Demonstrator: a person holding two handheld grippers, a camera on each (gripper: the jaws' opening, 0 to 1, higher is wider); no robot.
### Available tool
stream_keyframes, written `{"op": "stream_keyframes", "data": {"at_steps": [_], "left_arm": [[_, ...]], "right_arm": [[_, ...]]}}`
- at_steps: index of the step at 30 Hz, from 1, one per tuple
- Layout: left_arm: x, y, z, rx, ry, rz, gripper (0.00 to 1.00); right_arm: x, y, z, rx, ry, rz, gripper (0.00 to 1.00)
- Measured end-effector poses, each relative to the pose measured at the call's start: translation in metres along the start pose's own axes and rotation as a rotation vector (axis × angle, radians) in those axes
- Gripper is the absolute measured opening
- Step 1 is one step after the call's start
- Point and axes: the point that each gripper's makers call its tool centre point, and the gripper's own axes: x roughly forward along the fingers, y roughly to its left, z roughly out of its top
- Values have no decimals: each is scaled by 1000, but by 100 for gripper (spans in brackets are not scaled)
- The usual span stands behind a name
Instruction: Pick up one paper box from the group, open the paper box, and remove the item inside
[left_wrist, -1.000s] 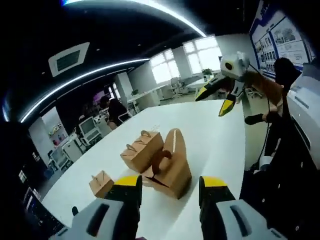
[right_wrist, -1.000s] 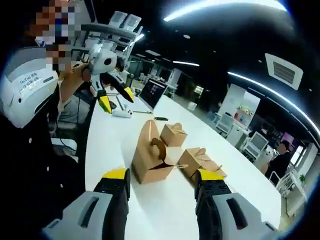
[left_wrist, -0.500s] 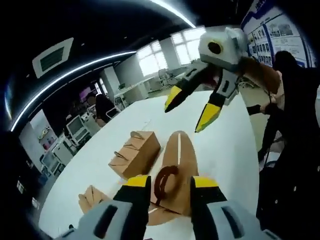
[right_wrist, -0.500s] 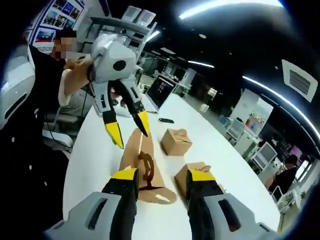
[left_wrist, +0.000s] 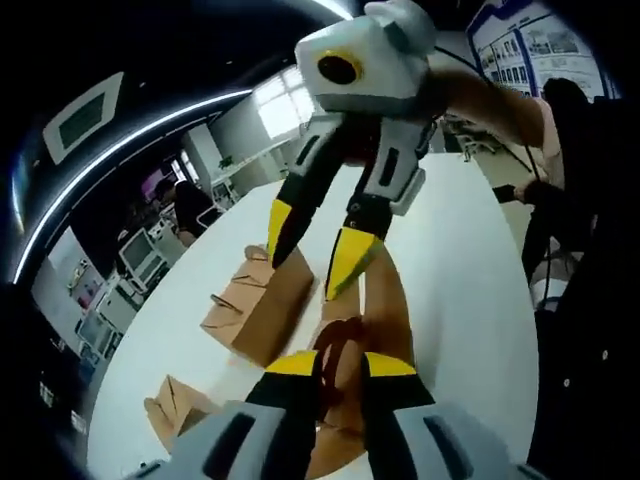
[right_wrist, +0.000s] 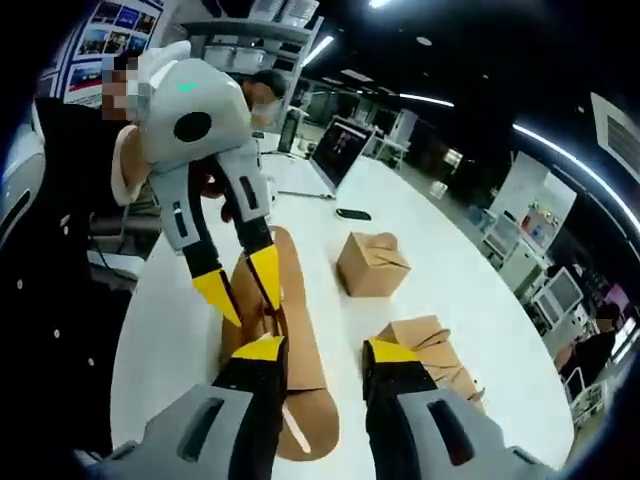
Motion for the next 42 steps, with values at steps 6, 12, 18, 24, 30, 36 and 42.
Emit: {"op": "stream_keyframes", "data": {"at_steps": [6,12,18,24,30,36,42], "left_arm": [[6,-2,-6,37,15,1,17],[9,-1,-8,50,17,10,5],[10,-3,-8,60,19,9,4],[10,-4,-7,64,14,9,4],[10,-5,-8,59,8,10,4],[6,-7,-9,21,4,4,4],[-2,-12,-4,6,-17,2,4]], "right_arm": [[7,4,0,3,5,21,30],[11,8,-3,1,23,46,29],[21,15,-7,6,48,88,28],[31,23,-13,82,94,145,22],[38,31,-20,106,134,176,12],[36,35,-18,117,150,192,3],[32,26,-10,141,136,162,3]]}}
